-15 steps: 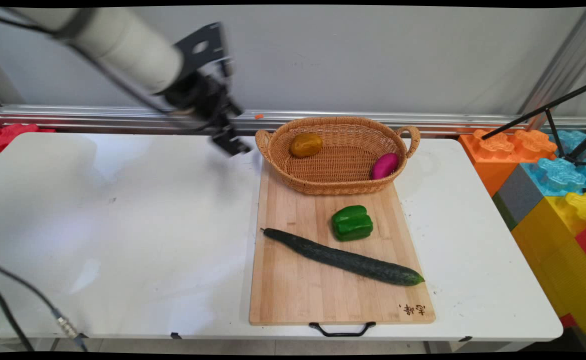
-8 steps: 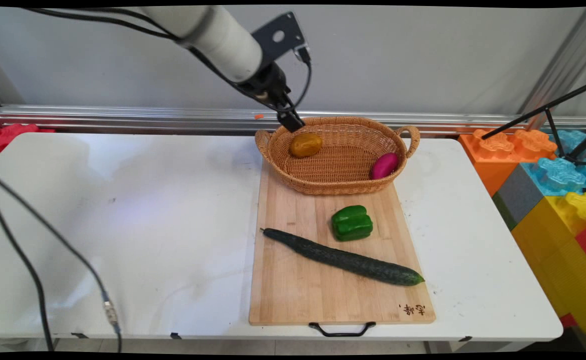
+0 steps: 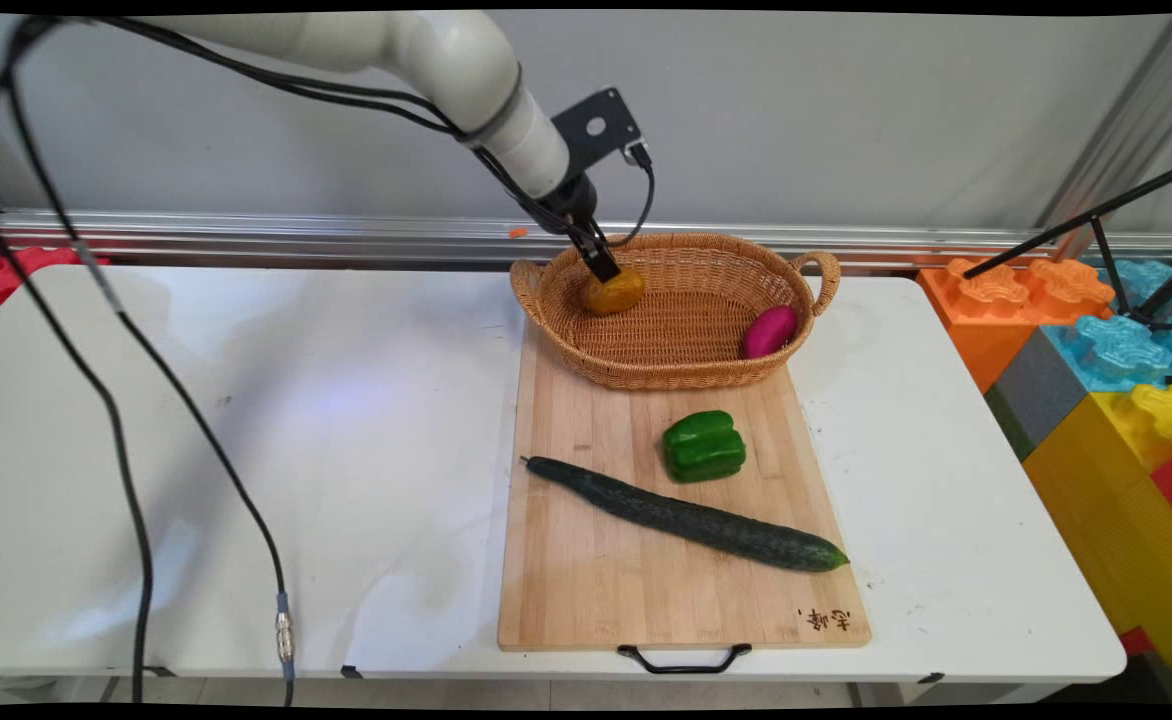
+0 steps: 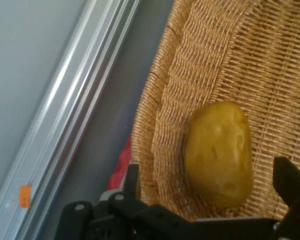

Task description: Pick up the potato from the vegetable basket, then place the picked object on the cutting board

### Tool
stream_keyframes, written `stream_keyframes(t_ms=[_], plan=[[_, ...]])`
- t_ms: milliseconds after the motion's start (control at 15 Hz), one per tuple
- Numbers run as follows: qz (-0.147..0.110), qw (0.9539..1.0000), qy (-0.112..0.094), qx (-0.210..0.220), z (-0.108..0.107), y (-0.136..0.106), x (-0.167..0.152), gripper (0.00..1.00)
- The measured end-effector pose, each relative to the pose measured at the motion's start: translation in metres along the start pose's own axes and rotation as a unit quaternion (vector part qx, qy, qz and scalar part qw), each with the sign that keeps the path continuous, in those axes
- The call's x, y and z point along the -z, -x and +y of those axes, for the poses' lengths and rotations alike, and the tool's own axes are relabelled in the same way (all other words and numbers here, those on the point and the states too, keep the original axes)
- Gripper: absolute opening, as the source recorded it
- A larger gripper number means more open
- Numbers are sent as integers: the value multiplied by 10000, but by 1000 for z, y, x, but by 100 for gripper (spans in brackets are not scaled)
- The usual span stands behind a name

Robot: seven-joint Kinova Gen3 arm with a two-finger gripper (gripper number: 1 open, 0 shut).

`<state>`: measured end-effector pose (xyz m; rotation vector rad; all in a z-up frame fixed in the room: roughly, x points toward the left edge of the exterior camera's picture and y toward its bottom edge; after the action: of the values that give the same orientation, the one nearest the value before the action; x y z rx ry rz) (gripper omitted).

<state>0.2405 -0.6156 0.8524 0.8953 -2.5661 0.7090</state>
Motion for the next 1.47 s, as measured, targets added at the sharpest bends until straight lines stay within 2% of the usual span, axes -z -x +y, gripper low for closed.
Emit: stream_keyframes(t_ms=[333, 800, 867, 1133, 1467], plan=[[-101, 9994, 269, 212, 2, -4, -40, 100], [-197, 9985, 390, 343, 4, -5, -67, 100], [-202, 9984, 403, 346, 4, -6, -69, 0], [-218, 9984, 413, 333, 7, -8, -72, 0], [-156, 9992, 290, 215, 12, -16, -59, 0]])
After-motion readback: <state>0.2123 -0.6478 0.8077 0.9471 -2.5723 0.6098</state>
